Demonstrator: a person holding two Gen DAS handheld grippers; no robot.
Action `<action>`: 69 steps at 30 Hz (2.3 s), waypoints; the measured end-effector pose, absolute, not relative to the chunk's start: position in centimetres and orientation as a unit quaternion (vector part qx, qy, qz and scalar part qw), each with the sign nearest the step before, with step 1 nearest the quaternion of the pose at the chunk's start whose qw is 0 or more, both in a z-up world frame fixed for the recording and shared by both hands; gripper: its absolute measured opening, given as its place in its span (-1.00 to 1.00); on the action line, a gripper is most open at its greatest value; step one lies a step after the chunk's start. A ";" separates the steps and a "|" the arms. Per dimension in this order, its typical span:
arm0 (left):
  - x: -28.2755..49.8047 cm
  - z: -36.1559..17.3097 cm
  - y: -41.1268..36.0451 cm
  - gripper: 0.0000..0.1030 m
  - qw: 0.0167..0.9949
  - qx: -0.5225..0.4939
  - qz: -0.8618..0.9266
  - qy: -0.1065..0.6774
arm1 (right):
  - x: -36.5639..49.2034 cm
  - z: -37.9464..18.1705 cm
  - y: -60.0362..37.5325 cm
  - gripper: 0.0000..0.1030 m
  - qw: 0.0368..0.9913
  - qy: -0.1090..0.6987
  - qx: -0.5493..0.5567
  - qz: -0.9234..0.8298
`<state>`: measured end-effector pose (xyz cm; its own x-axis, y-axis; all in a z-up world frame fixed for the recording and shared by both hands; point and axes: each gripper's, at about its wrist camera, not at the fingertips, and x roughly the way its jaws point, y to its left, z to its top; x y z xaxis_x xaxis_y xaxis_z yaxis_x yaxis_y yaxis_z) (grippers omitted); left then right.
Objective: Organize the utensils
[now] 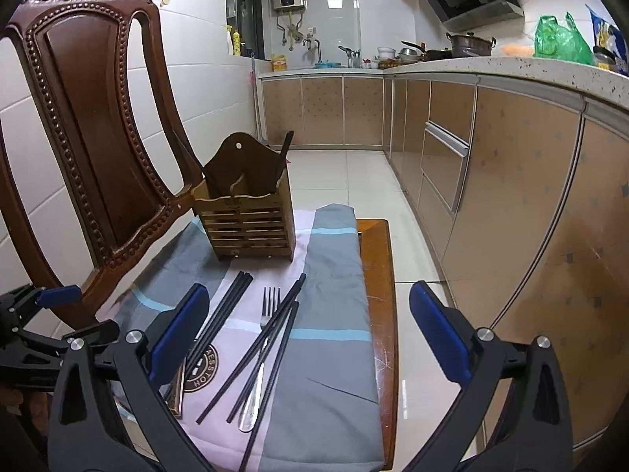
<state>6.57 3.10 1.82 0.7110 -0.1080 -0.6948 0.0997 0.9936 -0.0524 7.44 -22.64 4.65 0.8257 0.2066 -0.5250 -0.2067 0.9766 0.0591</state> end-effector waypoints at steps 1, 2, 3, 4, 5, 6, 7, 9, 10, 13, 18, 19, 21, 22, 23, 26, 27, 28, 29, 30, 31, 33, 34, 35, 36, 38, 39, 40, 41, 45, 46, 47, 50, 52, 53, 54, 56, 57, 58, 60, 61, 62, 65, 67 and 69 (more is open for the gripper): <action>6.7 1.8 3.1 0.82 0.925 -0.005 -0.056 0.376 | 7.5 4.6 -22.8 0.93 0.955 0.276 0.002 0.108; 6.7 1.8 3.1 0.82 0.925 -0.005 -0.056 0.376 | 7.6 4.6 -22.9 0.93 0.955 0.277 0.004 0.106; 6.8 1.8 3.0 0.82 0.925 -0.006 -0.057 0.375 | 7.6 4.6 -23.1 0.93 0.955 0.277 0.006 0.104; 6.8 1.8 3.0 0.82 0.925 -0.006 -0.057 0.376 | 7.6 4.6 -23.2 0.93 0.955 0.277 0.008 0.104; 6.8 1.8 3.0 0.82 0.925 -0.006 -0.058 0.376 | 7.6 4.6 -23.4 0.93 0.955 0.277 0.009 0.103; 6.8 1.8 2.9 0.82 0.925 -0.006 -0.058 0.376 | 7.6 4.6 -23.5 0.93 0.955 0.277 0.010 0.102; 6.9 1.8 2.8 0.82 0.925 -0.004 -0.059 0.376 | 7.6 4.6 -23.5 0.93 0.955 0.277 0.010 0.102; 6.9 1.8 2.7 0.82 0.925 -0.003 -0.059 0.376 | 7.6 4.5 -23.4 0.93 0.955 0.277 0.009 0.102; 6.9 1.7 2.6 0.82 0.925 -0.003 -0.060 0.376 | 7.6 4.6 -23.5 0.93 0.955 0.277 0.009 0.102; 6.9 1.7 2.6 0.82 0.924 -0.003 -0.060 0.377 | 7.6 4.5 -23.4 0.93 0.955 0.279 0.006 0.103; 7.0 1.8 2.6 0.82 0.925 -0.003 -0.060 0.375 | 7.7 4.5 -23.4 0.93 0.954 0.281 0.005 0.103; 7.0 1.8 2.6 0.82 0.925 -0.004 -0.060 0.375 | 7.7 4.5 -23.4 0.93 0.954 0.281 0.005 0.103; 7.1 1.7 2.6 0.82 0.926 -0.007 -0.059 0.374 | 7.7 4.3 -23.3 0.93 0.954 0.283 0.005 0.103; 7.2 1.7 2.7 0.82 0.926 -0.007 -0.059 0.374 | 7.7 4.3 -23.2 0.93 0.953 0.284 0.004 0.103; 7.4 1.6 2.7 0.82 0.926 -0.008 -0.058 0.374 | 7.8 4.2 -23.2 0.93 0.953 0.285 0.004 0.103; 8.1 1.3 2.9 0.82 0.927 -0.013 -0.051 0.372 | 8.5 3.5 -22.7 0.93 0.951 0.292 0.004 0.100; 8.6 1.0 3.1 0.82 0.927 -0.016 -0.047 0.373 | 9.0 3.0 -22.6 0.93 0.948 0.301 0.006 0.097; 9.1 0.6 3.3 0.80 0.925 -0.018 -0.043 0.377 | 9.5 2.6 -22.4 0.93 0.946 0.310 0.009 0.096; 9.6 0.4 3.5 0.78 0.924 -0.021 -0.042 0.379 | 10.1 2.2 -22.4 0.93 0.942 0.320 0.017 0.096; 10.2 0.0 3.7 0.72 0.924 -0.026 -0.042 0.380 | 10.7 1.7 -22.3 0.93 0.939 0.329 0.025 0.096; 11.1 -0.5 4.0 0.66 0.922 -0.030 -0.040 0.384 | 11.3 1.3 -22.2 0.93 0.936 0.338 0.030 0.093; 12.6 -1.4 4.4 0.49 0.916 -0.033 -0.040 0.398 | 12.5 0.5 -22.1 0.93 0.929 0.355 0.047 0.095; 13.3 -1.8 4.6 0.46 0.914 -0.036 -0.042 0.401 | 12.9 0.2 -22.1 0.92 0.928 0.357 0.053 0.095; 13.9 -2.0 4.7 0.45 0.914 -0.038 -0.041 0.402 | 13.4 -0.2 -22.0 0.89 0.927 0.361 0.057 0.090; 14.7 -2.5 4.9 0.41 0.912 -0.039 -0.038 0.406 | 14.1 -0.7 -21.9 0.86 0.924 0.368 0.057 0.084; 16.2 -3.6 5.2 0.33 0.907 -0.041 -0.041 0.418 | 15.3 -1.4 -21.6 0.70 0.918 0.381 0.060 0.086; 16.8 -4.0 5.3 0.26 0.905 -0.039 -0.043 0.422 | 15.9 -2.0 -21.4 0.68 0.917 0.385 0.060 0.086; 17.3 -4.5 5.3 0.20 0.903 -0.037 -0.045 0.426 | 16.2 -2.4 -21.3 0.63 0.916 0.387 0.058 0.085; 18.0 -5.1 5.3 0.19 0.900 -0.032 -0.047 0.432 | 16.7 -3.0 -21.2 0.56 0.915 0.392 0.054 0.083; 19.6 -7.1 5.7 0.11 0.892 -0.028 -0.046 0.449 | 18.2 -4.7 -20.4 0.41 0.907 0.410 0.052 0.084; 19.9 -7.6 5.8 0.08 0.890 -0.029 -0.047 0.453 | 18.5 -4.9 -20.3 0.36 0.906 0.411 0.051 0.084; 20.2 -7.9 5.8 0.07 0.888 -0.031 -0.049 0.456 | 18.7 -5.1 -20.2 0.33 0.906 0.412 0.051 0.085; 21.0 -8.7 6.1 0.07 0.883 -0.038 -0.052 0.465 | 19.7 -5.6 -20.1 0.29 0.903 0.418 0.053 0.081; 21.3 -8.9 6.2 0.04 0.880 -0.045 -0.056 0.470 | 20.3 -6.0 -20.1 0.24 0.901 0.425 0.055 0.075; 21.6 -9.1 6.3 0.02 0.877 -0.049 -0.060 0.474 | 20.6 -6.1 -20.0 0.21 0.900 0.427 0.054 0.073; 21.7 -9.3 6.3 -0.02 0.876 -0.050 -0.062 0.476 | 20.9 -6.4 -19.8 0.19 0.898 0.432 0.050 0.071; 21.8 -9.7 6.0 -0.04 0.873 -0.048 -0.068 0.481 | 21.3 -6.9 -19.3 0.11 0.894 0.439 0.046 0.070; 21.8 -9.8 5.9 -0.06 0.874 -0.042 -0.072 0.479 | 21.5 -7.1 -19.0 0.10 0.893 0.442 0.044 0.069; 22.0 -9.8 5.8 -0.07 0.874 -0.040 -0.074 0.478 | 21.7 -7.2 -18.6 0.06 0.892 0.444 0.038 0.069; 22.4 -9.8 6.0 -0.14 0.874 -0.049 -0.082 0.477 | 21.9 -7.4 -17.9 0.02 0.893 0.445 0.028 0.067; 22.5 -9.8 6.1 -0.21 0.874 -0.051 -0.085 0.476 | 22.1 -7.5 -17.7 -0.02 0.893 0.445 0.026 0.066; 22.6 -9.8 6.2 -0.27 0.873 -0.053 -0.088 0.476 | 22.3 -7.6 -17.4 -0.06 0.892 0.446 0.022 0.066; 22.9 -9.7 6.1 -0.61 0.869 -0.055 -0.103 0.480 | 22.9 -8.2 -16.9 -0.20 0.889 0.453 0.016 0.064; 22.8 -9.6 5.7 -0.66 0.870 -0.042 -0.105 0.479 | 23.3 -8.6 -16.4 -0.28 0.888 0.456 0.008 0.062; 22.8 -9.5 5.4 -0.73 0.872 -0.036 -0.103 0.477 | 23.7 -8.9 -16.2 -0.36 0.886 0.459 0.005 0.060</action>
